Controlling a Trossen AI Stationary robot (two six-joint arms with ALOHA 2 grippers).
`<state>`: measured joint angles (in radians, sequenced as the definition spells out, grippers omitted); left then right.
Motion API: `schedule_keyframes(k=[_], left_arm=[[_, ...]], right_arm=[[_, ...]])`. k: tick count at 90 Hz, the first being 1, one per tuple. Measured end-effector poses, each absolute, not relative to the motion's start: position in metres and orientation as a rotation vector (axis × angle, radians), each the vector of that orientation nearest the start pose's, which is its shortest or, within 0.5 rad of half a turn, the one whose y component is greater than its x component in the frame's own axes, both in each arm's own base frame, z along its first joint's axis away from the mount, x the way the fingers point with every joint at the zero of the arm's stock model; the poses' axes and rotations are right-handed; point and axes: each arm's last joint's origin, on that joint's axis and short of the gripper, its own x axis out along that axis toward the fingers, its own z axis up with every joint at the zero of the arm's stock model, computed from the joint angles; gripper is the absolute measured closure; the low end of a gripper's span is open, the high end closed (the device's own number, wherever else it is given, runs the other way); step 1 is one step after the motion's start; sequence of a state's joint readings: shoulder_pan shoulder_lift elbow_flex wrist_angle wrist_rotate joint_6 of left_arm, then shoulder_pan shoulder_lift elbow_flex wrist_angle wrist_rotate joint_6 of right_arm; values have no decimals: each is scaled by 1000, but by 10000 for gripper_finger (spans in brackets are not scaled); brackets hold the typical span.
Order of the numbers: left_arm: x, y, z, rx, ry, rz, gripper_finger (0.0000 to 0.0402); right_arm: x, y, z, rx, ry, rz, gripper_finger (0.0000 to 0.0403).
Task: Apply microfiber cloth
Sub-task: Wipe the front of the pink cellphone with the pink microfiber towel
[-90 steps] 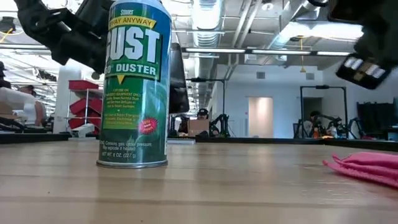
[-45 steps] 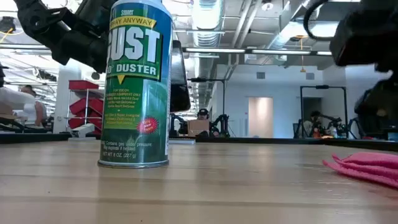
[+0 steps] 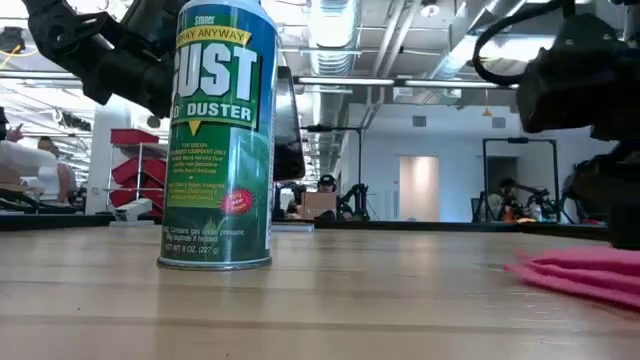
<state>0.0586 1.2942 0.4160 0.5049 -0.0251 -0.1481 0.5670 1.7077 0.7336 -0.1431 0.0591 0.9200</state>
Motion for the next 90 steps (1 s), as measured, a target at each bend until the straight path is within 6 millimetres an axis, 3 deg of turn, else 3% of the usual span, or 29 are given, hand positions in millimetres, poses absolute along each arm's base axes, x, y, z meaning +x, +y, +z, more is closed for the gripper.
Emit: schedule_keyframes(k=[10,20,25,50,68,90], left_arm=[[240,14,172,-172,365,112,397],[240,11,172,-172,366,99,398],[240,9,172,-171,363,90,398],[242,5,175,-170,336,93,399],[242,6,175,-170,330,116,399],[242,11,177,-154,307,177,399]], right_arm=[[246,149,104,428,1132,-114,204],[246,143,100,358,1087,-181,337],[248,140,100,336,1074,-191,378],[257,107,104,201,958,-361,401],[263,87,132,122,885,-385,403],[277,86,182,52,700,-370,403]])
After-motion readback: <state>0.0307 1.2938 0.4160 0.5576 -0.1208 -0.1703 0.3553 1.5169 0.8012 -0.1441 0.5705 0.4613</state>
